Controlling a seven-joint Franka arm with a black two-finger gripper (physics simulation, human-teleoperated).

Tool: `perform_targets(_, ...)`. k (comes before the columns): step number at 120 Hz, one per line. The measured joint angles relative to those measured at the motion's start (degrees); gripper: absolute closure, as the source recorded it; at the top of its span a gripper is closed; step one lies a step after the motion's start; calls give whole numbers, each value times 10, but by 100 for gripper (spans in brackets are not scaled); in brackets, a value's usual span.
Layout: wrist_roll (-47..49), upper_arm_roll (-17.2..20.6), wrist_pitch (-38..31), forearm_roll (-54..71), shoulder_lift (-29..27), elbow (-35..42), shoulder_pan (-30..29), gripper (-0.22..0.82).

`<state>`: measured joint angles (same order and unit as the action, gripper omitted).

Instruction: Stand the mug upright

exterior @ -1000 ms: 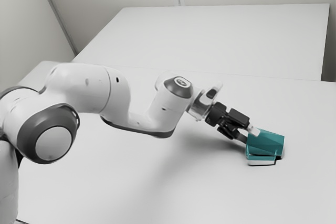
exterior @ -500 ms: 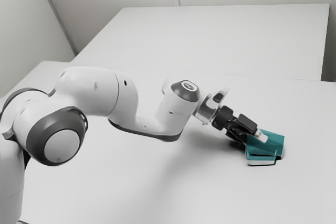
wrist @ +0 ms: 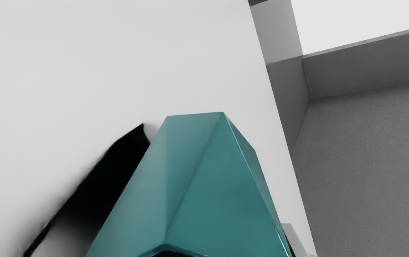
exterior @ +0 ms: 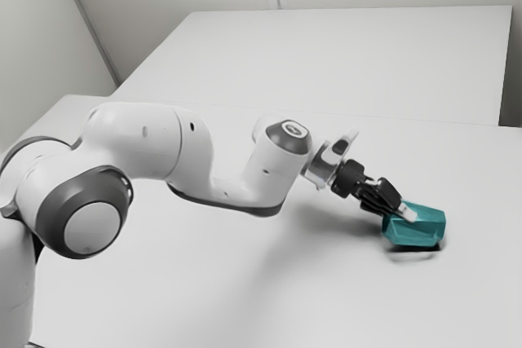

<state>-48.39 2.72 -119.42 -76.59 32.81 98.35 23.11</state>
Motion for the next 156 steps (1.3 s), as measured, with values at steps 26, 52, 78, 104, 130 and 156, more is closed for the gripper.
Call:
perform_targets(26, 2, -3, -1, 22, -38, 4, -1, 77)
perform_targets(52, 32, 1, -1, 149, -101, 11, -27, 78)
perform_targets(78, 82, 32, 0, 296, -158, 33, -71, 79)
perform_targets(104, 140, 59, 1, 449, -216, 68, -115, 79)
perform_targets(130, 191, 60, 10, 565, -251, 105, -142, 79)
perform_targets(156, 241, 59, 27, 679, -280, 139, -155, 79)
